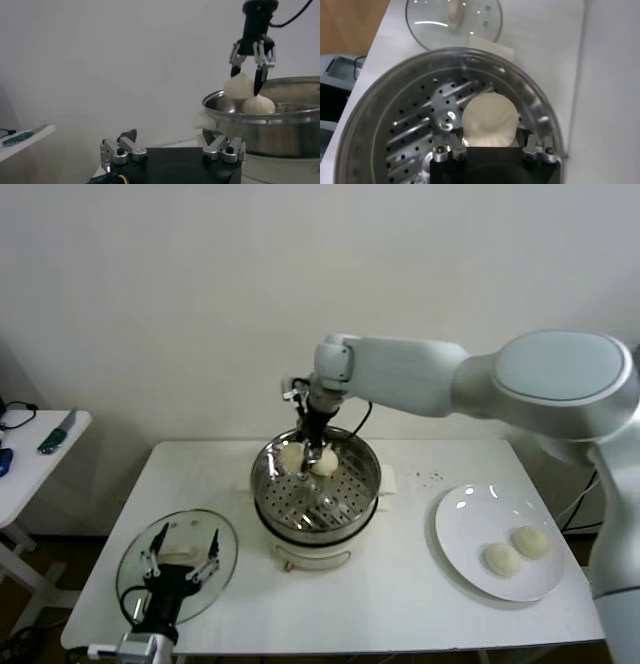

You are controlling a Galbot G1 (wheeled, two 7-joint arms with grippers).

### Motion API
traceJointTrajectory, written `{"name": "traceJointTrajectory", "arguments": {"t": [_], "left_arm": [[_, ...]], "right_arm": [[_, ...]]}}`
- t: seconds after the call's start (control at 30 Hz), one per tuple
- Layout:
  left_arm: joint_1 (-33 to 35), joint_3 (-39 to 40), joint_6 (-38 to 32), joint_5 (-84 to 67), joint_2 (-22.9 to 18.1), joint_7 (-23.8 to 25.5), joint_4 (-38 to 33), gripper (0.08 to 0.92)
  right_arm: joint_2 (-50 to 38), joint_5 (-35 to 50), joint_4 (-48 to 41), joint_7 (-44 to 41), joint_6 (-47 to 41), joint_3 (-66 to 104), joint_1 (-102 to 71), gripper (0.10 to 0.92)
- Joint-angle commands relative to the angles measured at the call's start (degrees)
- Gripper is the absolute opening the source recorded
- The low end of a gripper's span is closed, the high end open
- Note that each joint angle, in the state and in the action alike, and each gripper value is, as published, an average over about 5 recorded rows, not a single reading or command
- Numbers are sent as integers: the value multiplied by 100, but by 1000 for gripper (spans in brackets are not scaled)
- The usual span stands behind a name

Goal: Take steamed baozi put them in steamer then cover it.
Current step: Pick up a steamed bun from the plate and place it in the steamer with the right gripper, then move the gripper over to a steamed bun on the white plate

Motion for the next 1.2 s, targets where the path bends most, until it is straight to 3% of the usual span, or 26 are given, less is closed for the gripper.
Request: {"name": "traceJointTrajectory", "arguments": {"t": [0.03, 0.43, 0.67, 0.8, 1.2], "left_arm": [[1, 0, -46, 98, 15, 2, 26, 823], [-46, 12, -22, 69, 27, -1, 74, 823], [-78, 15, 2, 59, 28, -4, 87, 823], [-90, 13, 17, 57, 32, -13, 97, 823], [-89, 15, 26, 25, 50, -31, 108, 823]], "right_arm": [[379, 114, -77, 134, -81, -171, -226, 687], [318, -173, 23, 136, -128, -174, -355, 700], [167, -269, 96, 82, -196, -110, -271, 812], [-42, -305, 208, -16, -189, -16, -108, 822], [-1940, -717, 1478, -400, 137, -28, 1069, 823]]}}
